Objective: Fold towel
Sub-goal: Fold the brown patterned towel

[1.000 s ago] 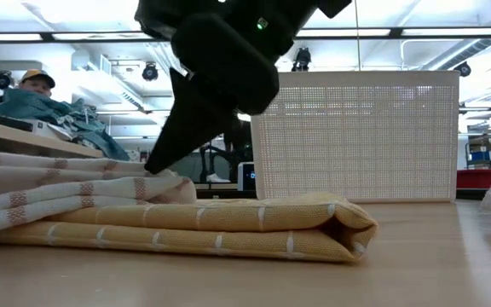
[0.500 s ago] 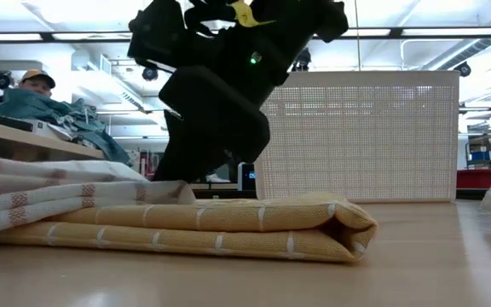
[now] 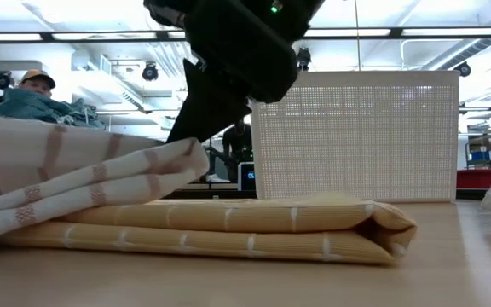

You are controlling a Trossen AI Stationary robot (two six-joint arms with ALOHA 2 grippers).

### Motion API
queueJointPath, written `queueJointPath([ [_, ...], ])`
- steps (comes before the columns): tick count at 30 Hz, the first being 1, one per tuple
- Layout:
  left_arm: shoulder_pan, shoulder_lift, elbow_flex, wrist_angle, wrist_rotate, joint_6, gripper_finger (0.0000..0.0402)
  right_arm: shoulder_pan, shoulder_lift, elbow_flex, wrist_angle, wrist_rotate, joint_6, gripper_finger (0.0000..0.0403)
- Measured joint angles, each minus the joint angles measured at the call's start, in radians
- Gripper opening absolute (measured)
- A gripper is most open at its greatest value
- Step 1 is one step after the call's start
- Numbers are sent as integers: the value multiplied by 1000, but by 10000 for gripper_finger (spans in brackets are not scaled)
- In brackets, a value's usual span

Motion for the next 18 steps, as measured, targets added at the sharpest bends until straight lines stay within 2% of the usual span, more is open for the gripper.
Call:
queueJointPath([
  [8, -3, 54, -2, 56, -22, -11, 4, 65, 0, -7, 10, 217, -45, 1],
  [12, -4, 118, 31, 70, -28, -13, 4, 78, 0, -39, 68, 229, 2, 0],
  [18, -4, 212, 120, -5, -48, -9, 6, 81, 0, -98, 135, 247, 53, 0],
])
